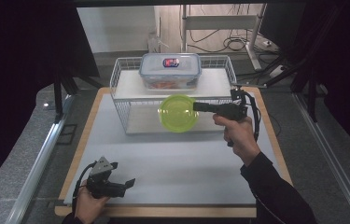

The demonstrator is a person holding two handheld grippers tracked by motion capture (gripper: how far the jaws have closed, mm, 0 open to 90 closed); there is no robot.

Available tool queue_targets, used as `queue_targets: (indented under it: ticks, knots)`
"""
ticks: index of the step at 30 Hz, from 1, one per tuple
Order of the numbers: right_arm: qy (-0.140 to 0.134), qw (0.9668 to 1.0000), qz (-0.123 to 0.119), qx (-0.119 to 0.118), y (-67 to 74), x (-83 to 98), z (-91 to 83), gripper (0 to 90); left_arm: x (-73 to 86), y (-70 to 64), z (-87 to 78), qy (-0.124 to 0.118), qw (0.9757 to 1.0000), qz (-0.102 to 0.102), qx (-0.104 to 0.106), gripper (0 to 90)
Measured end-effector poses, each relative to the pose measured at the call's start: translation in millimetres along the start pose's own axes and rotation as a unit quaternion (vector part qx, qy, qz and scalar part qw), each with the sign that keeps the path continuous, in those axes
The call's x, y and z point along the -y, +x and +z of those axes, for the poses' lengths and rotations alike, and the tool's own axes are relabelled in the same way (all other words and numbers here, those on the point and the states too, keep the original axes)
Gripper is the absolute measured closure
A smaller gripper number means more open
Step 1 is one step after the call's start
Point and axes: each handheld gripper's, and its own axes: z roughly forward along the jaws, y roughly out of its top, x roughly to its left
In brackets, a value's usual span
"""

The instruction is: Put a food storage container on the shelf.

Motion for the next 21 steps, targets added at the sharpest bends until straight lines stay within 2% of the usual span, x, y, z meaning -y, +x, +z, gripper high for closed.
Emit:
queue_targets:
  ticks: [11,21]
  knots:
    - [-0.021,0.9997,-0.003,-0.008,11.2,-26.0,0.3,84.1,-0.2,0.1,-0.7,-0.002,1.0000,0.000,0.002,4.1]
    - [-0.043,0.9990,-0.005,0.007,16.6,-52.9,-1.7,84.1,-0.3,-0.1,-1.3,-0.005,1.0000,0.000,0.007,4.1]
